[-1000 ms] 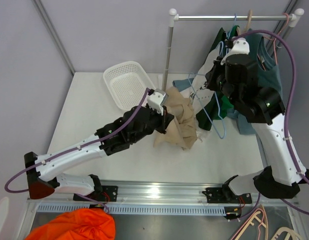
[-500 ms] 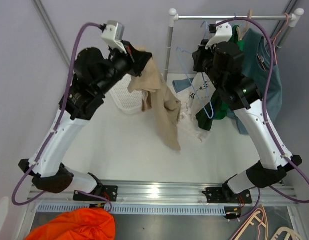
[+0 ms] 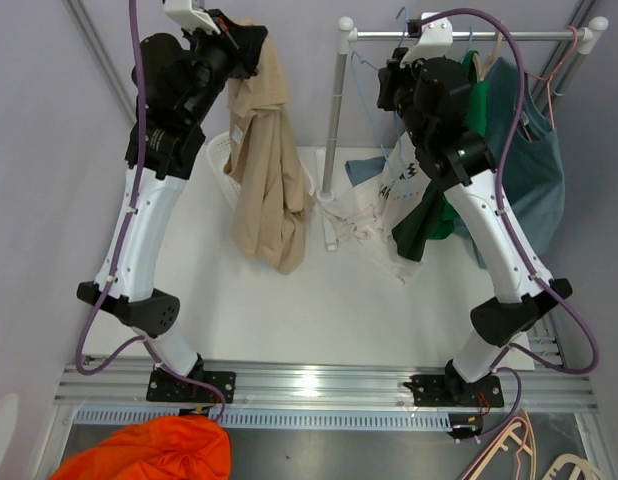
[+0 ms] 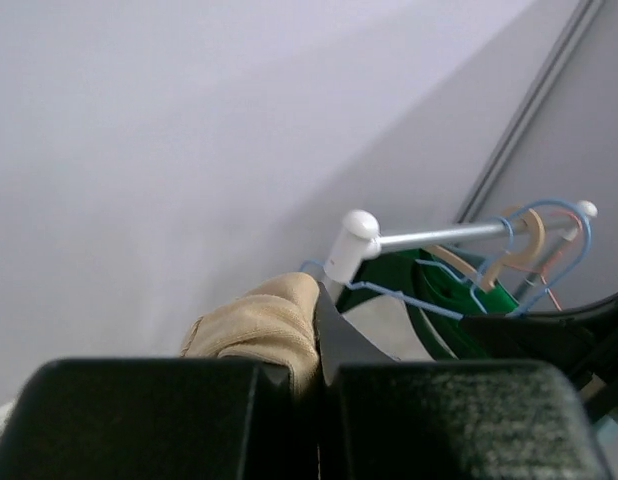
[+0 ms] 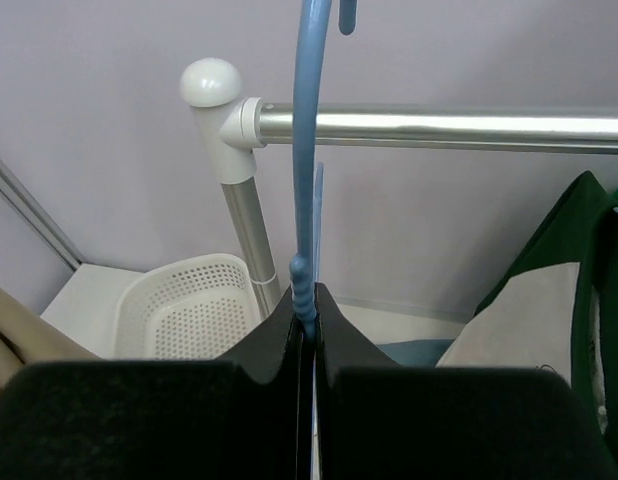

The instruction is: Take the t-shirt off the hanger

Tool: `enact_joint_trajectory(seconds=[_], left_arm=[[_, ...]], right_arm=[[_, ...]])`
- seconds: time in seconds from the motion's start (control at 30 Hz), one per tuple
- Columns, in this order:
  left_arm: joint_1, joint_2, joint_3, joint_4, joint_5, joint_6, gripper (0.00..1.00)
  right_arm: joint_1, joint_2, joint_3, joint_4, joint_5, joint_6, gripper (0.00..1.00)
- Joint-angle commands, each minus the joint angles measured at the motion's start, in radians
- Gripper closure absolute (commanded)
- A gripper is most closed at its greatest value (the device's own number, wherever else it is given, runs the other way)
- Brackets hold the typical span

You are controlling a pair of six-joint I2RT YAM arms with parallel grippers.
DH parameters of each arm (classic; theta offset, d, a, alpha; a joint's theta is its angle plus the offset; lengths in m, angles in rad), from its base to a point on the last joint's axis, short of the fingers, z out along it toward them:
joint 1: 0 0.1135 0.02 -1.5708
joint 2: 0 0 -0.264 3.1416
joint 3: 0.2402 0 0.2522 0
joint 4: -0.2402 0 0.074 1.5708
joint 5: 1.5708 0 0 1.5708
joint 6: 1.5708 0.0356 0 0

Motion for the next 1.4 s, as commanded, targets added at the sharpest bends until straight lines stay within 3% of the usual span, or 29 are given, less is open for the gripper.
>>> enact_joint_trajectory(seconds=[0.0, 0.13, 0.53, 0.77, 0.97, 1.0, 1.1, 1.23, 1.27, 1.3, 1.33, 1.37], left_arm=[[0.044, 0.037, 0.106, 0.198, -0.021, 0.020, 0.99], [0.091, 0.112, 0.215, 0.247, -0.001, 0.023, 0.99], [0.122, 0.244, 0.097, 0.482, -0.157, 0.162, 0.99], [0.148, 0.331, 0.015, 0.369, -0.186, 0.058, 0.99], [0.163, 0.383, -0.026, 0.167, -0.240, -0.083, 0.99], [0.168, 0.389, -0.026, 0.133, -0.237, -0.129, 0.99], [0.192, 0.412, -0.055, -0.005, -0.223, -0.241, 0.99], [0.222, 0.420, -0.118, -0.111, -0.200, -0.348, 0.98], [0.222, 0.425, -0.116, -0.171, -0.209, -0.362, 0.93], [0.223, 0.426, -0.116, -0.189, -0.208, -0.370, 0.85], [0.223, 0.428, -0.118, -0.203, -0.203, -0.367, 0.62], [0.223, 0.428, -0.119, -0.220, -0.190, -0.359, 0.53]], right_arm=[[-0.021, 0.054, 0.079, 0.033, -0.046, -0.009, 1.00], [-0.050, 0.123, 0.142, 0.038, -0.078, 0.002, 1.00], [-0.117, 0.310, 0.265, 0.079, -0.161, 0.028, 1.00], [-0.113, 0.310, 0.219, 0.084, -0.202, 0.048, 1.00], [-0.091, 0.272, 0.147, 0.095, -0.205, 0.045, 1.00], [-0.087, 0.269, 0.148, 0.089, -0.201, 0.040, 0.95], [-0.082, 0.256, 0.147, 0.070, -0.178, 0.031, 0.68], [-0.082, 0.221, 0.136, 0.047, -0.162, 0.031, 0.57], [-0.082, 0.212, 0.132, 0.043, -0.155, 0.030, 0.54], [-0.082, 0.188, 0.125, 0.038, -0.152, 0.028, 0.44], [-0.082, 0.172, 0.118, 0.040, -0.146, 0.030, 0.38], [-0.084, 0.158, 0.096, 0.044, -0.132, 0.027, 0.32]])
